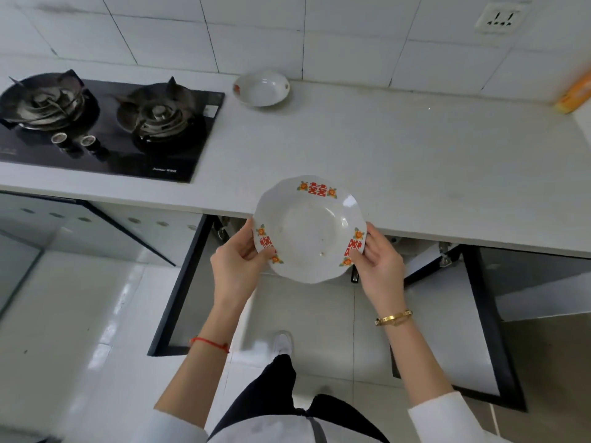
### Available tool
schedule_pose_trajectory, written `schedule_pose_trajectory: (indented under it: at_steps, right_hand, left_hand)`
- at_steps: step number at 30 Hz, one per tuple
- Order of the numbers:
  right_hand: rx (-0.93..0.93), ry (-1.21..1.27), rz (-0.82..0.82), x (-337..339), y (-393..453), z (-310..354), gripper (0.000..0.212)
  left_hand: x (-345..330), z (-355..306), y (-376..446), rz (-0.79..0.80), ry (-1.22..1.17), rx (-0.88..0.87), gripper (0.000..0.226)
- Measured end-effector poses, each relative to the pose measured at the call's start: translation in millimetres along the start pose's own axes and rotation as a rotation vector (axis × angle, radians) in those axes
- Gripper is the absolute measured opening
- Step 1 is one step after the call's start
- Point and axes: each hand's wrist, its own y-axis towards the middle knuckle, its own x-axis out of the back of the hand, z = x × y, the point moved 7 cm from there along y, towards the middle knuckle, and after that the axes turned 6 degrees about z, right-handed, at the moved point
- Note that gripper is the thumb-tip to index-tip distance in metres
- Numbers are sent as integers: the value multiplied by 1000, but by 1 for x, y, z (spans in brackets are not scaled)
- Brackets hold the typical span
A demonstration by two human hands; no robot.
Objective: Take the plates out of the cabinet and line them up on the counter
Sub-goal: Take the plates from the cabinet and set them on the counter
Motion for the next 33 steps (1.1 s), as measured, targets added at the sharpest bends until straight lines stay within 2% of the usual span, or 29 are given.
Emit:
schedule_pose_trajectory:
  at_steps: [8,16,33]
  right_hand:
    - [12,21,-119,-1,45,11,52]
    - [-24,2,-142,11,110,9,51]
    - [3,-105,-24,46,378,-4,48]
  left_hand:
    - [-12,-21,71,105,59,-41,67]
    - [-47,-31,143,141,121,-28,68]
    - [-145,-62,350,16,115,26,64]
